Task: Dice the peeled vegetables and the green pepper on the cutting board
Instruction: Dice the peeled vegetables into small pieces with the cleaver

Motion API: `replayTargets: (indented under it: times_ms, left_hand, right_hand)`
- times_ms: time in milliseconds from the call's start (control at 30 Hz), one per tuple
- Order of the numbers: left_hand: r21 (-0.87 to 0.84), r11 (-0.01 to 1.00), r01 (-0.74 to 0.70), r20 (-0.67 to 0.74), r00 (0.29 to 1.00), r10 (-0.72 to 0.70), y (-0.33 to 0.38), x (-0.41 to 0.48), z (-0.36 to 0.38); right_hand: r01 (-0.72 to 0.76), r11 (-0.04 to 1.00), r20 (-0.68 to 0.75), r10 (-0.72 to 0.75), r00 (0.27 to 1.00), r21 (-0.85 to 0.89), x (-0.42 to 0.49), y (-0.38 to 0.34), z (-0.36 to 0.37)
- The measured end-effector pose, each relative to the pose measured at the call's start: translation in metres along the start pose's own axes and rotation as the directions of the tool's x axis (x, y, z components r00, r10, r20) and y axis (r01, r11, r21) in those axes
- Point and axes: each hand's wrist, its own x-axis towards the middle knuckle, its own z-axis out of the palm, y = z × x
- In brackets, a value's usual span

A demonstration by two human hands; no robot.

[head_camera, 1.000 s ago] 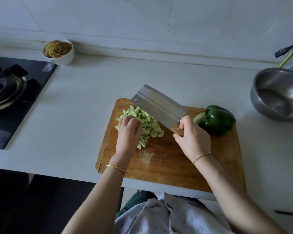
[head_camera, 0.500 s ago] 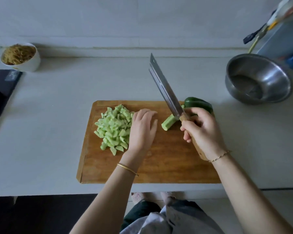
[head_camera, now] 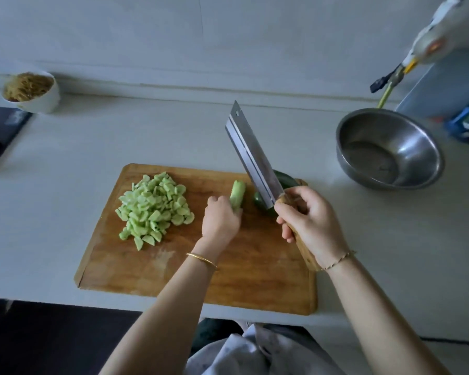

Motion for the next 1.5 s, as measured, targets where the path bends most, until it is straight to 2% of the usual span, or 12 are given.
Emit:
replayTargets:
  times_ms: [133, 267, 400, 500, 733, 900, 1100, 1500]
  left_hand:
    - [-0.231, 0.943, 0.239, 0.025, 0.97, -0.24, -0.012, -0.016, 0.005]
    - [-0.268, 0.917, 0.294, -0.025, 0.95, -0.312, -0.014, -0.033, 0.012]
    - [-0.31, 0.917, 0.253, -0.092, 0.952, -0.293, -0.01, -0.035, 0.016]
    - [-0.301, 0.931, 0.205, -0.126, 0.96, -0.251, -0.012, -0.03, 0.017]
    - [-0.479, 0.86, 0.174, -0.083, 0.967, -0.242, -0.027, -0.024, 0.022]
    - [-0.536, 0.828, 0.164, -0.072, 0.969, -0.238, -0.025, -0.025, 0.019]
    - [-0.56, 0.798, 0.221, 0.01, 0.965, -0.26, -0.022, -0.024, 0.012]
    - [-0.582, 0.781, 0.225, 0.021, 0.965, -0.262, -0.024, -0.021, 0.014]
  right_hand:
    - [0.051, 0.988, 0.103, -0.037, 0.994, -0.146, 0.004, 0.006, 0.001]
    - [0.093, 0.956, 0.224, -0.03, 0.974, -0.277, 0.003, 0.011, 0.002]
    - [0.104, 0.93, 0.319, 0.015, 0.948, -0.353, -0.003, 0.017, 0.004]
    - [0.107, 0.9, 0.326, 0.04, 0.944, -0.423, -0.005, 0.022, 0.006]
    - [0.109, 0.865, 0.341, 0.075, 0.937, -0.49, -0.008, 0.023, 0.015]
    - [0.104, 0.85, 0.328, 0.083, 0.941, -0.516, -0.009, 0.026, 0.017]
    - [0.12, 0.834, 0.344, 0.088, 0.935, -0.539, -0.008, 0.024, 0.016]
    - [0.137, 0.764, 0.385, 0.154, 0.91, -0.63, -0.003, 0.015, 0.022]
